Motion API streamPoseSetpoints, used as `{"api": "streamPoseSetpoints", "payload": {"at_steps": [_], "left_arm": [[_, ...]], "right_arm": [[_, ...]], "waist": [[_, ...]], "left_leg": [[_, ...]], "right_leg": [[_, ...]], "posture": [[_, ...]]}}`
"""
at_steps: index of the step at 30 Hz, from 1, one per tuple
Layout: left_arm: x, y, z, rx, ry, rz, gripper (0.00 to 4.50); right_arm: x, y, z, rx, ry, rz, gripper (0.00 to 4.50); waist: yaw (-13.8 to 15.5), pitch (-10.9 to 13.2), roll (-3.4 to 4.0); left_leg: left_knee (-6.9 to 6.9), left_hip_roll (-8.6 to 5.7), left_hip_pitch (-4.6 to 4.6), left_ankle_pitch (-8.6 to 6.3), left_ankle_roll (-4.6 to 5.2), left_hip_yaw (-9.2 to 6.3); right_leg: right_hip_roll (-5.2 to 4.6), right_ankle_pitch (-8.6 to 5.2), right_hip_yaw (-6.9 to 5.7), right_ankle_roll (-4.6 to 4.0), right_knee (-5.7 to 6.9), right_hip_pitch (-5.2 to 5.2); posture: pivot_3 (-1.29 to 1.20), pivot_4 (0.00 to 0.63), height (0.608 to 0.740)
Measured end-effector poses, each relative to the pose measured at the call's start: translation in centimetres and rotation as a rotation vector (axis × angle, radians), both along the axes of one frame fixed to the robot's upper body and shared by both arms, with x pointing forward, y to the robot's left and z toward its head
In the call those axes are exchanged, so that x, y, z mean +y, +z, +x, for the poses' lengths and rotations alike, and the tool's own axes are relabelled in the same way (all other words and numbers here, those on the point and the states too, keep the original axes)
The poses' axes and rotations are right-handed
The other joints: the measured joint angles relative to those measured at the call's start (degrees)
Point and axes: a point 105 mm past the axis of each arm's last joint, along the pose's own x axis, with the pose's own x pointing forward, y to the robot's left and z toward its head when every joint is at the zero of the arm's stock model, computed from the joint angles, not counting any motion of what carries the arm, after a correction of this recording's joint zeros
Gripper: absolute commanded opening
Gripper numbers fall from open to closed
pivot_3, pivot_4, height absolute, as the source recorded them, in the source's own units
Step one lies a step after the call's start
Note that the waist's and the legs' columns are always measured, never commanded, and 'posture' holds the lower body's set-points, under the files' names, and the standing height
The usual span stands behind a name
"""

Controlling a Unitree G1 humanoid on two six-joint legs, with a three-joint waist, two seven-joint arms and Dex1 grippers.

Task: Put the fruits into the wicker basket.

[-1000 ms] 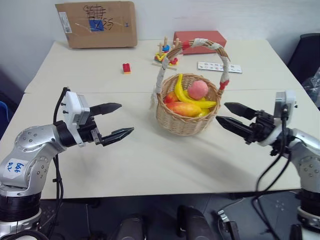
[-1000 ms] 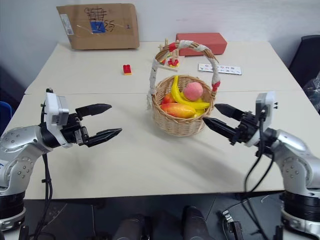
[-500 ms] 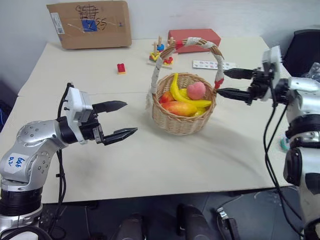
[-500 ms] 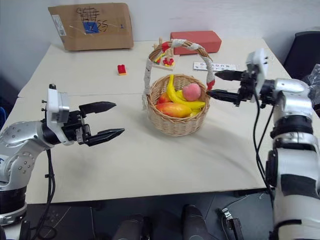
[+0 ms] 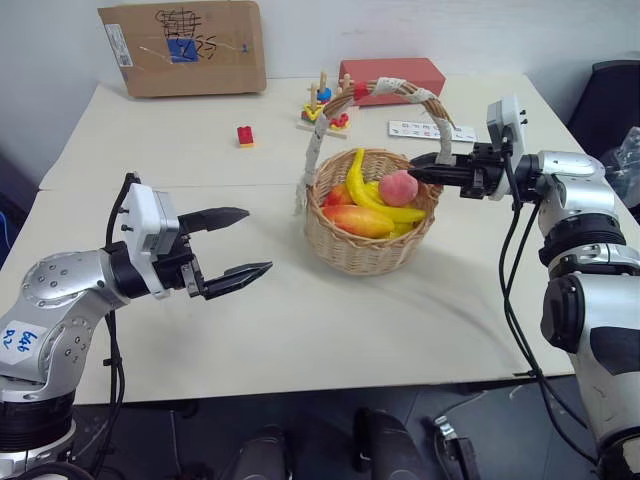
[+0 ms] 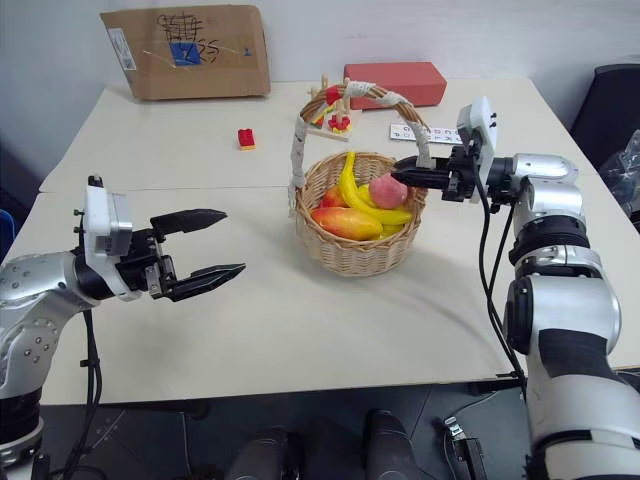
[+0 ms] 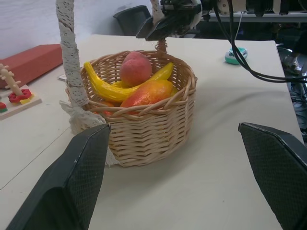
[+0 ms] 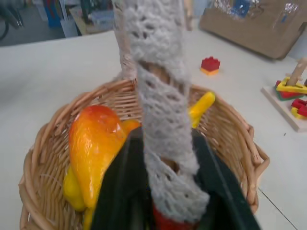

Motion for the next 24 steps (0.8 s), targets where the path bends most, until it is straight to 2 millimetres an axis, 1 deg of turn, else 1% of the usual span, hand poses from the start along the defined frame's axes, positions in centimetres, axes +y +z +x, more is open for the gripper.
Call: {"api": "streamPoseSetpoints", "payload": {"at_steps": [2,3,5,7,11,14,16,19,21,24], "left_arm": [[-0.1,0.0,0.0,0.0,-0.003,-0.004,4.5],[-0.2,0.1,0.1,-0.002,-0.011,-0.008,4.5],[-0.5,0.1,0.3,0.001,-0.021,-0.013,4.5],[-1.0,0.3,0.4,-0.006,-0.05,-0.023,4.5],[-1.5,0.1,1.3,0.009,-0.081,-0.047,4.5],[-2.1,0.2,1.8,0.007,-0.114,-0.056,4.5],[-2.4,0.2,2.1,0.009,-0.139,-0.058,4.5],[-2.6,0.1,2.5,0.014,-0.163,-0.054,4.5],[-3.0,0.2,2.7,0.009,-0.187,-0.044,4.5],[-3.1,0.3,2.9,-0.002,-0.198,-0.037,4.5]], "right_arm": [[-1.1,-0.4,-0.4,0.017,-0.014,0.019,0.23],[-2.2,-0.6,-0.9,0.032,-0.034,0.036,0.23],[-3.5,-0.6,-1.6,0.039,-0.062,0.047,0.23],[-5.5,-0.5,-2.8,0.025,-0.13,0.089,0.23],[-9.7,-0.3,-5.5,-0.001,-0.348,0.184,0.23],[-13.5,-0.6,-7.8,-0.007,-0.557,0.185,0.23],[-15.7,-1.0,-9.0,-0.001,-0.671,0.182,0.23],[-17.7,-1.8,-9.6,0.007,-0.79,0.166,0.23],[-18.7,-1.9,-9.4,-0.009,-0.848,0.175,0.23],[-19.9,-1.8,-8.9,-0.037,-0.921,0.195,0.23]], "waist": [[0.19,0.0,0.0],[0.46,0.0,0.0],[0.65,0.0,0.0],[1.24,0.0,0.0],[1.83,0.01,0.04],[2.09,0.01,0.04],[2.07,0.01,0.04],[1.31,0.01,0.05],[0.89,0.0,0.06],[0.69,0.0,0.06]], "left_leg": [[0.01,-0.04,-0.04,0.0,0.01,-0.05],[0.03,-0.08,-0.07,0.0,0.01,-0.13],[0.04,-0.09,-0.08,-0.01,0.02,-0.12],[0.03,-0.07,-0.1,-0.01,0.01,-0.16],[0.04,-0.09,-0.08,0.0,-0.01,-0.08],[0.07,-0.1,-0.03,0.01,0.02,0.06],[0.07,-0.1,0.05,0.02,0.03,0.14],[0.02,-0.08,0.18,0.03,0.03,0.29],[-0.02,-0.07,0.25,0.04,0.02,0.35],[-0.03,-0.06,0.23,0.05,0.01,0.34]], "right_leg": [[-0.05,0.0,-0.02,0.0,-0.01,0.01],[-0.08,0.0,-0.06,0.0,-0.01,0.02],[-0.08,0.0,-0.06,0.0,-0.01,0.01],[-0.06,0.0,-0.13,0.0,-0.01,0.01],[-0.04,0.0,-0.11,0.0,0.0,0.0],[-0.03,0.01,-0.02,0.02,-0.02,0.03],[-0.02,0.03,0.04,0.05,0.0,0.05],[0.03,0.03,0.16,0.05,0.02,0.04],[0.04,0.03,0.2,0.05,0.05,0.05],[0.05,0.03,0.2,0.04,0.04,0.04]], "posture": [[0.0,0.15,0.74],[0.0,0.15,0.74],[0.0,0.15,0.74],[0.0,0.15,0.74],[0.0,0.15,0.74],[0.0,0.15,0.74],[0.0,0.15,0.74],[0.0,0.15,0.74],[0.0,0.15,0.74],[0.0,0.15,0.74]]}}
